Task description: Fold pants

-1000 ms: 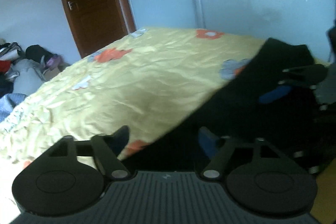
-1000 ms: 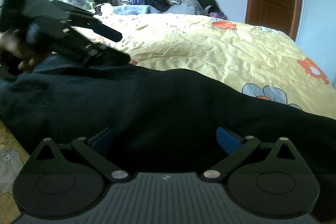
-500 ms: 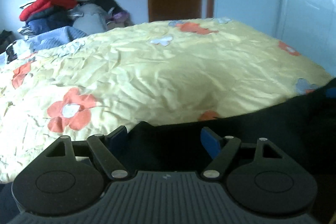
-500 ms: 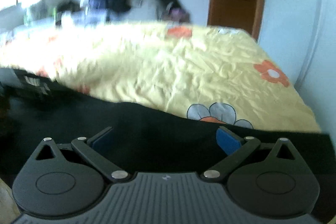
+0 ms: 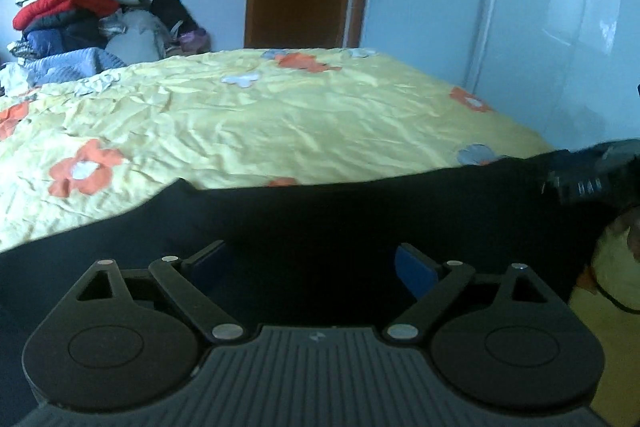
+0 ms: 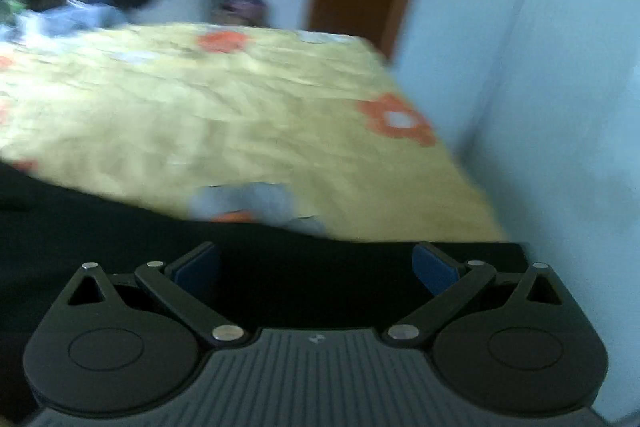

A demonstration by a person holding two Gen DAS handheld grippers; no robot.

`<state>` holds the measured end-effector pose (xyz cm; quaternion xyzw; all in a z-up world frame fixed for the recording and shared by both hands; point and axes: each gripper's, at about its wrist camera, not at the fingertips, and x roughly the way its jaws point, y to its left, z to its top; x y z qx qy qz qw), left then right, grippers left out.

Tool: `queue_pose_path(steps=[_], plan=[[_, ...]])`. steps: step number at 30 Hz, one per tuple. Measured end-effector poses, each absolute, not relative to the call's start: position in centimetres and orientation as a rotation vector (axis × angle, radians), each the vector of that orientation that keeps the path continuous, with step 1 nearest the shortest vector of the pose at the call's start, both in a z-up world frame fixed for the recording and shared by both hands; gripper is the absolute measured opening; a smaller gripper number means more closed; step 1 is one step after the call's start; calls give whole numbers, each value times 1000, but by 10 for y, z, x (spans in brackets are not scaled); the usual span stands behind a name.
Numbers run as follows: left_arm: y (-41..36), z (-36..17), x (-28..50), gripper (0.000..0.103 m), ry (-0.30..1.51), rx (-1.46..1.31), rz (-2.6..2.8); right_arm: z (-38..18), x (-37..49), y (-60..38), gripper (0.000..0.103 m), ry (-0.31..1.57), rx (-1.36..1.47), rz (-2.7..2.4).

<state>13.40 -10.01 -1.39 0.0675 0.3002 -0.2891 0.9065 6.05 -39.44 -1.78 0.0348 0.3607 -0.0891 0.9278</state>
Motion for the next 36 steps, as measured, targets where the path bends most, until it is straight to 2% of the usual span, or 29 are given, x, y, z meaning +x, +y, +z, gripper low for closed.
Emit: queue_pose_path(steps=[2,4,7,10,13,15,17,21,25,27,32,36], plan=[[-108,-22,123,93,603,196,-588,-32,55,-382,103,810,11,-115],[-113,-32,117,94,600,266,-567,-36,43,-388,103,773,-31,-180],[-108,-43,112,103,574,277,-555,-34,24,-418,103,767,-51,-437],[-101,-45,119,103,616,220,-560,-31,-3,-438,103,760,-153,-702],[-99,-45,121,103,625,210,-562,-23,-32,-445,103,691,30,-592],[-99,-45,121,103,625,214,-560,-33,-36,-442,103,736,137,-423],[-100,-45,121,103,626,213,-561,-47,-40,-440,103,767,107,-406],[-98,-45,122,103,629,209,-563,-40,-65,-465,103,694,122,-655],[-98,-45,122,103,631,207,-564,-23,-97,-465,103,547,-6,-960],[-98,-45,122,103,631,206,-564,-17,-119,-475,103,462,163,-937],[-99,-45,122,103,631,206,-564,-38,-143,-519,103,382,823,-581],[-98,-45,122,103,631,206,-565,-59,-144,-526,103,368,1093,-435]])
